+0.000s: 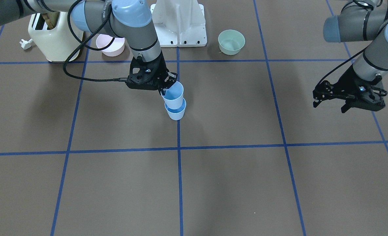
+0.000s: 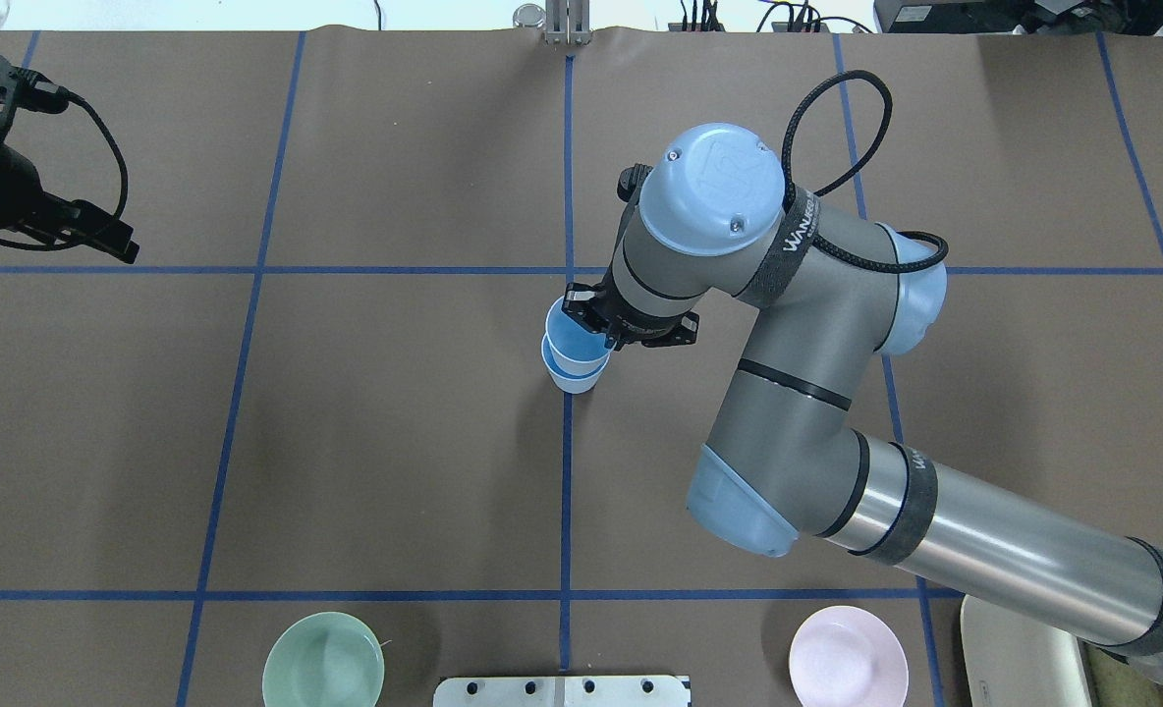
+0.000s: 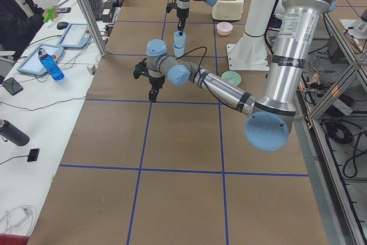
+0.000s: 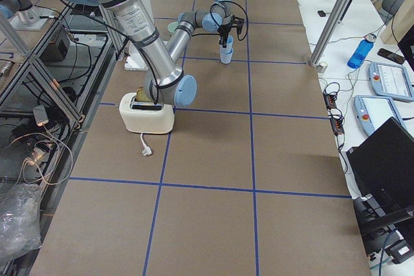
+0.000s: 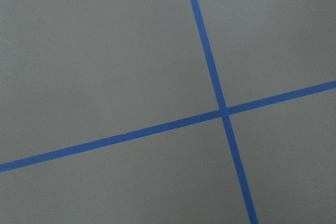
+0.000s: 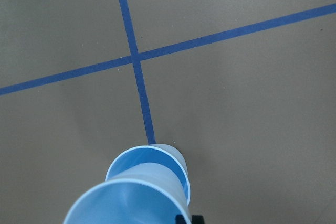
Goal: Stack blue cups with both arms
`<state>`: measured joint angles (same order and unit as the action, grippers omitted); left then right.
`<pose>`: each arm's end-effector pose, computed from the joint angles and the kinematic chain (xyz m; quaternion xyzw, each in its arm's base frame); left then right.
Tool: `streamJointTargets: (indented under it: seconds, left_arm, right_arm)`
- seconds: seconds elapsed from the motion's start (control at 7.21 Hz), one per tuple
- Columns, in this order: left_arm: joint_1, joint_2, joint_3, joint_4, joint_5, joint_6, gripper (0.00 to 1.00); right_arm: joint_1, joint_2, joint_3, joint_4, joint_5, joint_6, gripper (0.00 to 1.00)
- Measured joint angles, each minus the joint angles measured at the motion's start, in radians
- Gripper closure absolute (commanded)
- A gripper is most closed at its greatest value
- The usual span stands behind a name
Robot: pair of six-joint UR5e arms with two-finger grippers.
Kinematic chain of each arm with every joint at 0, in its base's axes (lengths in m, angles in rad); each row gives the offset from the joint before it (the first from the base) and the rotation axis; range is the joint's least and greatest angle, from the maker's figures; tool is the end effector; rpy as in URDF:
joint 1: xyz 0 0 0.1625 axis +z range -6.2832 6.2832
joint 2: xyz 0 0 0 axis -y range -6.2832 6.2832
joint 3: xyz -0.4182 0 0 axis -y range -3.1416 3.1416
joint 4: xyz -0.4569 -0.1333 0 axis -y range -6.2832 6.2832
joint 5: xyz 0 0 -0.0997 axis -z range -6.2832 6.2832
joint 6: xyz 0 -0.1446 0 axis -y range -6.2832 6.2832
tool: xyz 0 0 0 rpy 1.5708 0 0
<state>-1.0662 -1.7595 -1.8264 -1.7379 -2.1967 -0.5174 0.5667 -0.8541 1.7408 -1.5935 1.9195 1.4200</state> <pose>0.2668 -0.5836 0.4156 0.1062 0.3961 0.0868 0.9079 -0.5722 -0.4635 0.1362 -0.0027 -0.4414 0.1136 0.8901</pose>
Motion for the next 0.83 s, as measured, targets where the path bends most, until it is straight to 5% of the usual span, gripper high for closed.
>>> streamJointTargets:
  seconds: [0.28, 0.42, 0.83]
  left_arm:
    - [0.001, 0.0, 0.001, 0.0, 0.0, -0.003, 0.01]
    - [0.001, 0.0, 0.001, 0.0, 0.0, -0.005, 0.01]
    - [0.002, -0.001, 0.001, 0.0, 0.0, -0.009, 0.01]
  right_arm:
    - [-0.001, 0.009, -0.014, 0.001, 0.0, -0.001, 1.0]
    - [-0.001, 0.009, -0.016, 0.006, 0.0, -0.002, 0.04]
    - [-0.001, 0.006, -0.022, 0.028, -0.027, -0.009, 0.0]
